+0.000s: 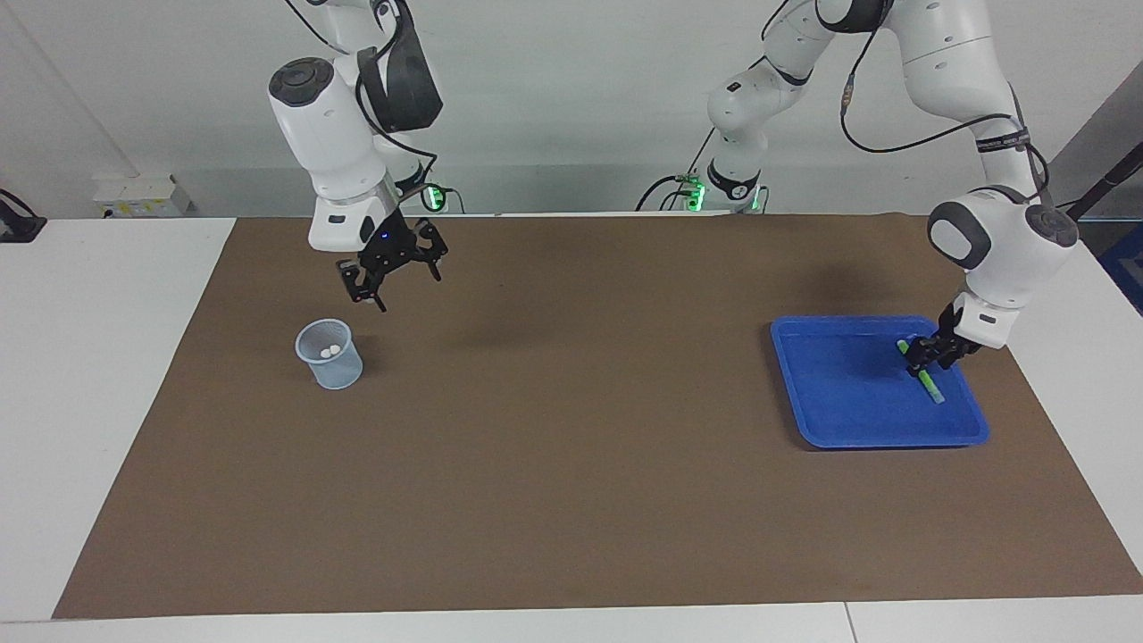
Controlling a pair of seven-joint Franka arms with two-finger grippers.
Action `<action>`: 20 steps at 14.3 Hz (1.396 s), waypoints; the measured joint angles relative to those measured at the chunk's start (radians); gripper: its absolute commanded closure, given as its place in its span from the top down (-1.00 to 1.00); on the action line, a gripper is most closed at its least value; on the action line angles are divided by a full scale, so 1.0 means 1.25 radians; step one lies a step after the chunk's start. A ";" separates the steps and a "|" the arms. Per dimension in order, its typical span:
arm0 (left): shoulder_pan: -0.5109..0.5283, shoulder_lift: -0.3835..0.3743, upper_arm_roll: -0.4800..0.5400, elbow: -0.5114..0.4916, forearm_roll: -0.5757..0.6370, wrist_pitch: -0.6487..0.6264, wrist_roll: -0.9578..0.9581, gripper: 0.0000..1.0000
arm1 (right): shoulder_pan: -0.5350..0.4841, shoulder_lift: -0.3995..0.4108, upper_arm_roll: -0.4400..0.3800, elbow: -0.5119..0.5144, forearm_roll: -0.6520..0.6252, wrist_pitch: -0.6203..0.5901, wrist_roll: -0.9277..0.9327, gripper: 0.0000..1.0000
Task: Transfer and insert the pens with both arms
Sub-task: 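Insert the yellow pen into the cup while the left gripper grasps the green pen, then lift the green pen with the left gripper while the right gripper returns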
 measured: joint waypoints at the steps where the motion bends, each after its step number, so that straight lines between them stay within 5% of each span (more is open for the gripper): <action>1: 0.000 0.006 0.000 0.000 0.000 0.006 0.000 0.32 | 0.009 0.000 0.000 0.004 0.025 0.000 0.038 1.00; 11: -0.002 0.029 -0.006 0.007 0.000 0.042 0.001 -0.30 | 0.126 0.010 0.004 0.033 0.247 0.087 0.472 1.00; 13: -0.002 0.029 -0.006 0.008 0.000 0.043 0.001 -0.77 | 0.142 0.015 0.004 0.038 0.283 0.112 0.535 1.00; 15: -0.002 0.029 -0.007 0.009 0.007 0.043 0.001 -1.00 | 0.170 0.018 0.004 0.040 0.292 0.143 0.611 1.00; 20: -0.002 0.029 -0.007 0.009 0.011 0.043 0.001 -1.00 | 0.228 0.022 0.005 0.041 0.316 0.222 0.762 1.00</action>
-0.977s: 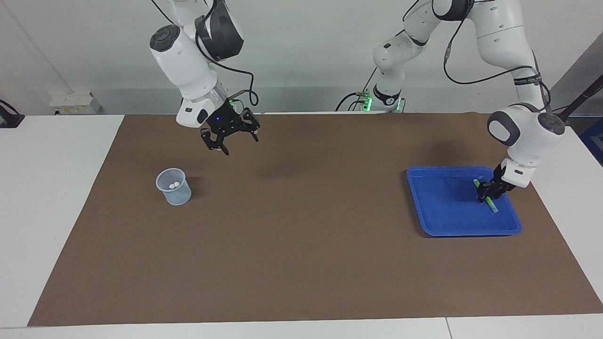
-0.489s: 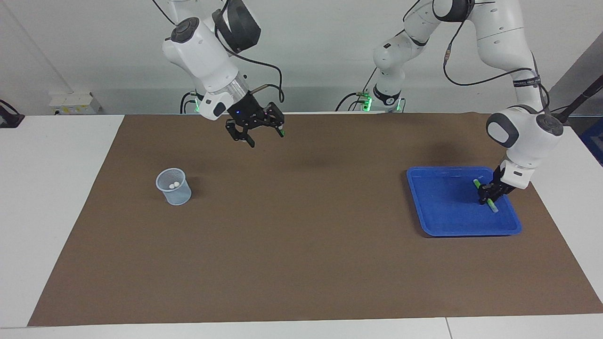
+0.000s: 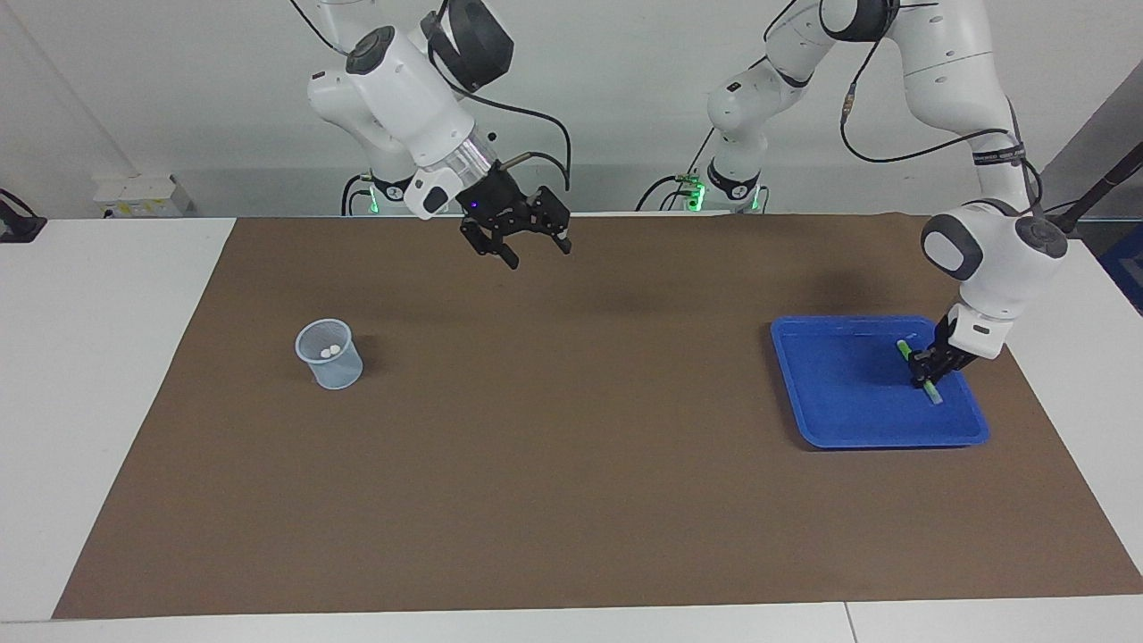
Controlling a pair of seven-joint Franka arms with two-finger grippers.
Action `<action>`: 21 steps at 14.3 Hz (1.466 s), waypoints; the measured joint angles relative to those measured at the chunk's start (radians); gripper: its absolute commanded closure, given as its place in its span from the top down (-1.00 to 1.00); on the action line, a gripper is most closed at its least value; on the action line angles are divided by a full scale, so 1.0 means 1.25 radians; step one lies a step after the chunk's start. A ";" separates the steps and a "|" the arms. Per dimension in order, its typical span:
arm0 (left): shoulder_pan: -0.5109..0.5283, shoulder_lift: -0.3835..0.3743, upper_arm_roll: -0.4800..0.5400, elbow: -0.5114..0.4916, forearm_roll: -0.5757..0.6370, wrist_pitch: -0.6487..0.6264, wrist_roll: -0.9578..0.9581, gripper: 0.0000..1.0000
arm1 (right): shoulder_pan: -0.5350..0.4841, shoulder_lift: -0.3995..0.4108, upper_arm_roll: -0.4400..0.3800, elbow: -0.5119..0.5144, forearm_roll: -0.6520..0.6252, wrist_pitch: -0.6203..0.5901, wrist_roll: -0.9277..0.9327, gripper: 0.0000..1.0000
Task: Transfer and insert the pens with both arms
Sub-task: 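Lift the green pen with the left gripper while the right gripper returns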
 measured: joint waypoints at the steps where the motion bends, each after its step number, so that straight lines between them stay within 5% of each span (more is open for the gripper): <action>1: 0.000 0.000 0.000 0.000 0.000 0.000 0.000 -1.00 | 0.005 0.001 0.000 0.000 0.008 0.006 0.014 1.00; 8: 0.000 0.001 0.000 0.004 0.000 -0.009 -0.008 -1.00 | 0.043 0.012 0.000 0.001 0.045 0.101 0.109 1.00; 16: -0.002 -0.002 -0.007 0.090 0.001 -0.184 -0.084 -1.00 | 0.067 0.025 0.001 0.001 0.049 0.149 0.154 1.00; 21: -0.009 -0.054 -0.013 0.099 -0.034 -0.265 -0.182 -1.00 | 0.069 0.027 0.001 0.001 0.049 0.155 0.154 1.00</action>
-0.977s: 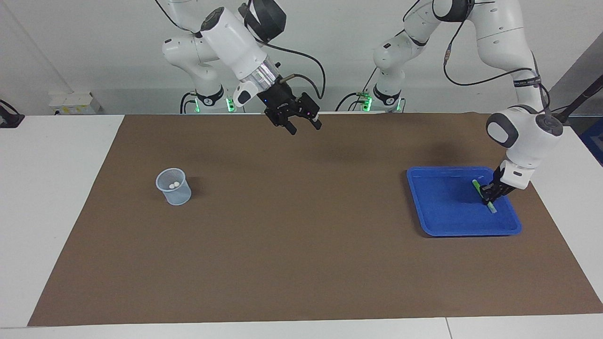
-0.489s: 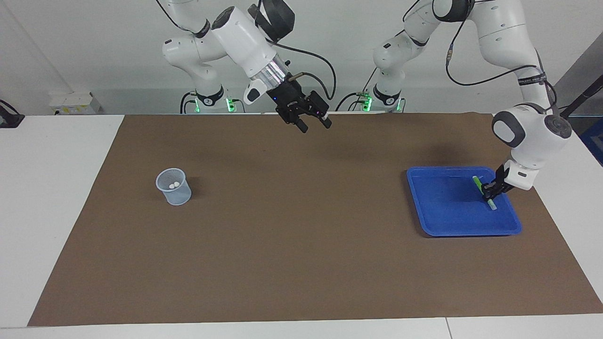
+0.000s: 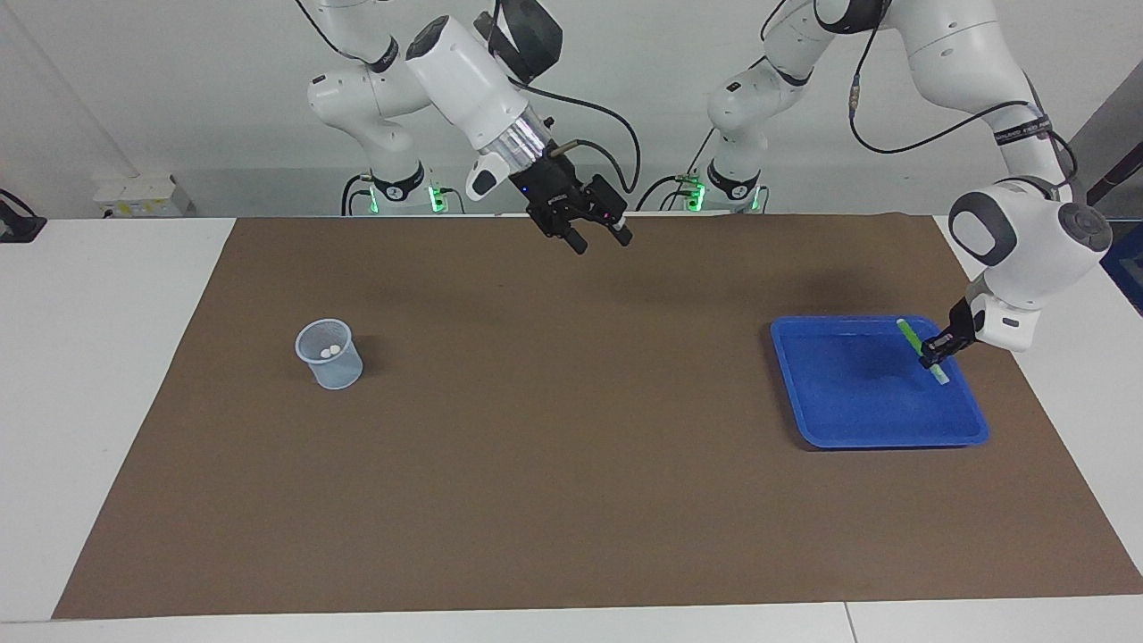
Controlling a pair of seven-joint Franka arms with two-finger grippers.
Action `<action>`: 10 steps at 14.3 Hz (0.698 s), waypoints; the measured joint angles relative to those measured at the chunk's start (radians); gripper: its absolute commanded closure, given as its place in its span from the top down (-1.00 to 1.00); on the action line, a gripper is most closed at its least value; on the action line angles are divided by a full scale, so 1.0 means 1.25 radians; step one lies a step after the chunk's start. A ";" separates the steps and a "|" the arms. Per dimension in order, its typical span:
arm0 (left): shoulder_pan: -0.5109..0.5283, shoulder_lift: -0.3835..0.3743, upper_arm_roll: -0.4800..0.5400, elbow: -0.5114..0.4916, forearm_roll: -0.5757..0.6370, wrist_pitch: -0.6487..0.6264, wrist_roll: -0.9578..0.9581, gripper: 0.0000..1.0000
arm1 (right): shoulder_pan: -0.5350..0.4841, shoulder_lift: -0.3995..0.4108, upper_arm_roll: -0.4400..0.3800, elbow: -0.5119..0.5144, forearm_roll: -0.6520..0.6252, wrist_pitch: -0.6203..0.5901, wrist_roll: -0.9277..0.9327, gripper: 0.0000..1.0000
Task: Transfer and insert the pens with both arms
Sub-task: 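Lift the green pen with the left gripper while the right gripper returns, then bring the green pen toward the right gripper with the left gripper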
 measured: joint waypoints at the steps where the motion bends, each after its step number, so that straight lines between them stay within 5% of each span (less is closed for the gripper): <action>1: -0.004 -0.015 0.000 0.000 -0.032 -0.014 -0.021 -1.00 | 0.000 0.000 0.000 0.000 0.005 0.001 0.001 1.00; 10: -0.054 -0.132 -0.003 0.001 -0.251 -0.066 -0.361 -1.00 | 0.023 0.013 0.000 0.000 0.055 0.038 0.009 1.00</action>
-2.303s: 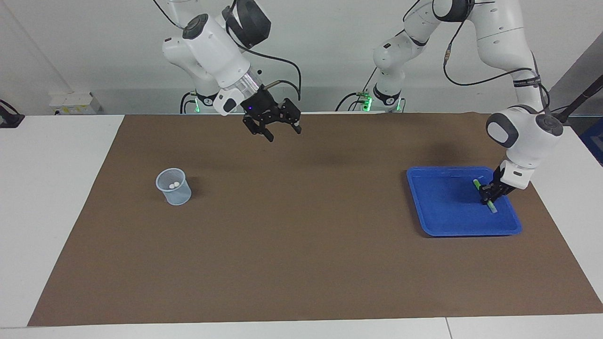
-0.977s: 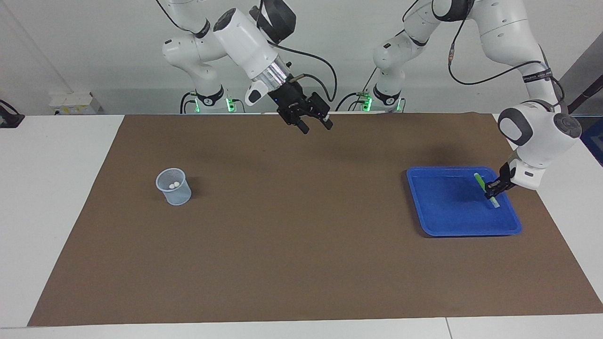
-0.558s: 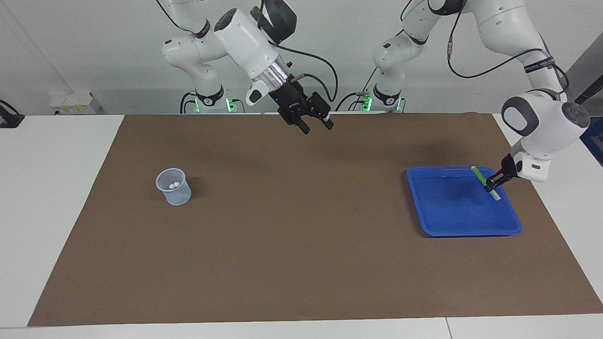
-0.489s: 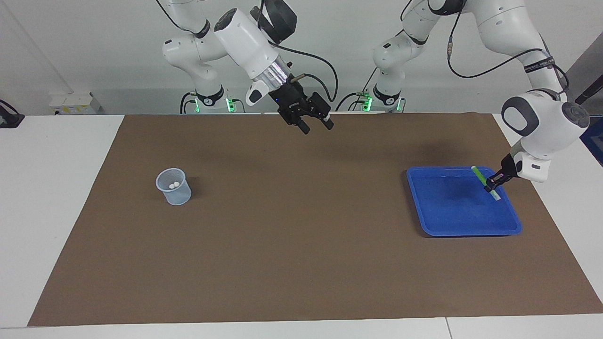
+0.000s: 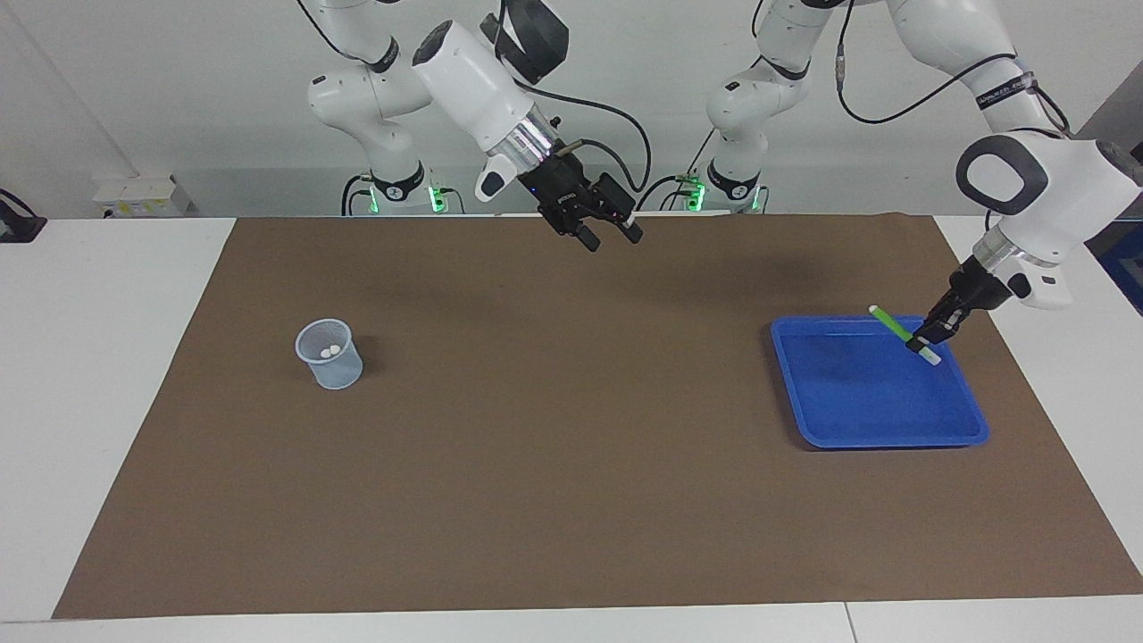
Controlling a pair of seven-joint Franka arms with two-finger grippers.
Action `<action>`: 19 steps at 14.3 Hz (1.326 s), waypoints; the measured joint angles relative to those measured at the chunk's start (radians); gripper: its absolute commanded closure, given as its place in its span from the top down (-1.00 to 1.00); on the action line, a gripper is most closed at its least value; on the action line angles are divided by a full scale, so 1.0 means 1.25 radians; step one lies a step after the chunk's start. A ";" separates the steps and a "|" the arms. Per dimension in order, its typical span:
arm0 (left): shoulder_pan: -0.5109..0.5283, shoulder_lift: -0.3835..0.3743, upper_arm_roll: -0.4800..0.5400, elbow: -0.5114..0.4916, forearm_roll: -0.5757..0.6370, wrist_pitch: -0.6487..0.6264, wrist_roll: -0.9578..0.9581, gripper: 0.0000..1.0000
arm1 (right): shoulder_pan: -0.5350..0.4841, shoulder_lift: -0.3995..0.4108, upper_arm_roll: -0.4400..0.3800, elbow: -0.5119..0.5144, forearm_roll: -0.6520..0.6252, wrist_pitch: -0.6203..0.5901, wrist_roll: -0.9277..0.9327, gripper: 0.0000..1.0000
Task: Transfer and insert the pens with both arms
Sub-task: 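Bring the green pen toward the right gripper with the left gripper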
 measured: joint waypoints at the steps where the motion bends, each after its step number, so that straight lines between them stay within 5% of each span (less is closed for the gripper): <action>1: -0.018 -0.013 0.000 0.000 -0.001 0.000 -0.051 -1.00 | 0.000 0.000 0.000 0.000 0.000 0.005 0.002 1.00; 10: -0.134 -0.140 -0.003 0.000 -0.003 -0.108 -0.373 -1.00 | 0.005 0.002 -0.001 0.000 0.000 0.036 0.027 1.00; 19: -0.258 -0.196 -0.005 -0.002 -0.003 -0.200 -0.664 -1.00 | 0.076 0.039 0.001 0.000 0.000 0.130 0.032 1.00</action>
